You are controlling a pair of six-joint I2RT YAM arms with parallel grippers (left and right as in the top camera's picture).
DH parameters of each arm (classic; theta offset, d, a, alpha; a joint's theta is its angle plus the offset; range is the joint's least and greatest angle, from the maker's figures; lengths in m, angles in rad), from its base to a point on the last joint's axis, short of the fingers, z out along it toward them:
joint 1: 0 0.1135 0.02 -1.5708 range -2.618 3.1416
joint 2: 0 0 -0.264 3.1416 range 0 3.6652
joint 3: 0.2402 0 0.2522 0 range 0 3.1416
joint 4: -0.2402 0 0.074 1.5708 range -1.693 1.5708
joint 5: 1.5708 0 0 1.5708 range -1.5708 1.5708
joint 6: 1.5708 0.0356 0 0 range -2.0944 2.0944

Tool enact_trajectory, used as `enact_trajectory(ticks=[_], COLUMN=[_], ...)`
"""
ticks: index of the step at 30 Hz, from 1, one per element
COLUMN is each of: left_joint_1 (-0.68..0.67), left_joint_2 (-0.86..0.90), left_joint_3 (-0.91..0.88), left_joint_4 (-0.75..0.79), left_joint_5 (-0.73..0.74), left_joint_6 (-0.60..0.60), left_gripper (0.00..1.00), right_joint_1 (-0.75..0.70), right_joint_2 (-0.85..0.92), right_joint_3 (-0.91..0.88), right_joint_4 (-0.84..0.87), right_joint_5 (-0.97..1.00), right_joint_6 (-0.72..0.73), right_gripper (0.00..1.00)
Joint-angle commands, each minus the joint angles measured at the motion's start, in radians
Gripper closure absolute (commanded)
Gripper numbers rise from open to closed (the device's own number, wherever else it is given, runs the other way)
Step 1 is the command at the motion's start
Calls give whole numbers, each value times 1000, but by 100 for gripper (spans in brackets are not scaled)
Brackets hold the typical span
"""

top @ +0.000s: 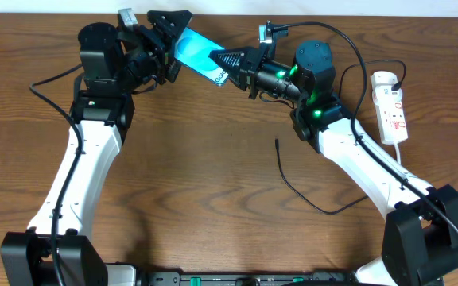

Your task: Plug charger to phone and switch on socket

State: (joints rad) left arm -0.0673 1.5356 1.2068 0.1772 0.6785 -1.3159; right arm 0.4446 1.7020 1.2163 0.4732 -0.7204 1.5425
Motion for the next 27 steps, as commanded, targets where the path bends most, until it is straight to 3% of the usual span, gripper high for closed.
enact_trajectory(ticks=[1, 10, 16, 19, 24, 27], left_joint_1=[-3, -30, -37, -37, -37, -37], left_joint_2=[-2, -2, -2, -2, -2, -2], left_joint_3=[14, 14, 14, 14, 14, 14], left_joint_4=[4, 1, 1, 2, 6, 28], left_joint_5=[-87, -160, -159, -147, -106, -74], left_joint_6=[-51, -183, -183, -183, -177, -141], left_gripper=[6, 13, 28, 29, 53, 59], right_joint_1=[9, 28, 26, 26, 26, 26], right_joint_2=[2, 2, 2, 2, 2, 2], right_joint_3=[15, 15, 15, 15, 15, 15], right_joint_4=[14, 10, 5, 6, 5, 5], right_joint_5=[10, 55, 70, 83, 84, 87], right_joint_6=[5, -10, 19, 32, 36, 36], right_gripper=[99, 99, 99, 99, 99, 99])
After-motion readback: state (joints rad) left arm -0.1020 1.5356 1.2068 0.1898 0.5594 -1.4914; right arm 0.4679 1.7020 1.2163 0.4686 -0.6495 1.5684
